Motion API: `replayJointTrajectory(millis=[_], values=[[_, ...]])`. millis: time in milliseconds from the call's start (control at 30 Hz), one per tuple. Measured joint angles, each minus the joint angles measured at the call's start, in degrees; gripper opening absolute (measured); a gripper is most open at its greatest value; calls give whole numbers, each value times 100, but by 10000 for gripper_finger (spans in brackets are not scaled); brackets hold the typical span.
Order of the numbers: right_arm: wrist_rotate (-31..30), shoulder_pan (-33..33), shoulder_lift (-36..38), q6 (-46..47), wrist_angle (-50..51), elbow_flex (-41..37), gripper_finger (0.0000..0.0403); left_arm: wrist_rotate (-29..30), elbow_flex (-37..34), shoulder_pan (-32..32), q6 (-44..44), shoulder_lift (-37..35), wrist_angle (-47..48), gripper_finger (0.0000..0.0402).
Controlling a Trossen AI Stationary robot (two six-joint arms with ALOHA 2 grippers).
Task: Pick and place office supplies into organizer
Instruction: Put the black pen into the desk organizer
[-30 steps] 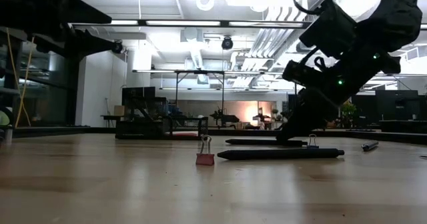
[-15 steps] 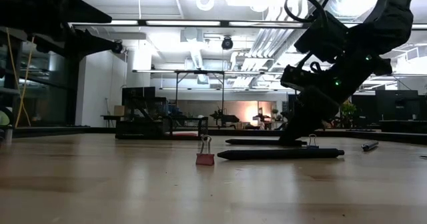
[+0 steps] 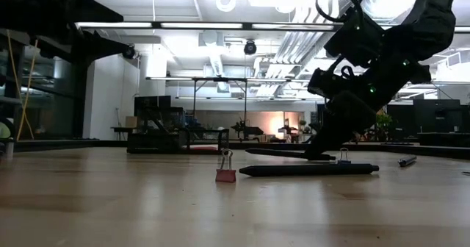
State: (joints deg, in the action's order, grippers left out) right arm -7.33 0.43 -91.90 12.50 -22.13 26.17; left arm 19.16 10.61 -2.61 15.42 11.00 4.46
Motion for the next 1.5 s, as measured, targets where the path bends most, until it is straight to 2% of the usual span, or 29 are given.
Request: replayJointTrajectory(millis=[100,367,567,733,867,933,1100,1333,1500], values=[[-42,0,0,-40,-148,0,36,6,2,0,-12,-2,-19,383],[-72,87,0,-381,-948,0,12,151,2,0,22,0,128,383],[-74,125,0,-399,-1654,0,30,294,2,0,66,0,271,379],[45,118,0,-399,-1815,7,30,96,2,-4,-35,-2,130,380],[329,136,0,-399,-1783,168,19,-775,2,-1,-239,13,-46,381],[395,172,0,-421,-1780,266,18,-997,7,0,-243,105,-93,378],[435,201,0,-550,-1632,637,29,-975,3,0,-191,488,-43,368],[410,226,2,-658,-403,1449,28,-807,2,0,-170,1150,-327,352],[421,351,2,-958,-167,1763,21,-844,2,0,-299,1651,-753,347]])
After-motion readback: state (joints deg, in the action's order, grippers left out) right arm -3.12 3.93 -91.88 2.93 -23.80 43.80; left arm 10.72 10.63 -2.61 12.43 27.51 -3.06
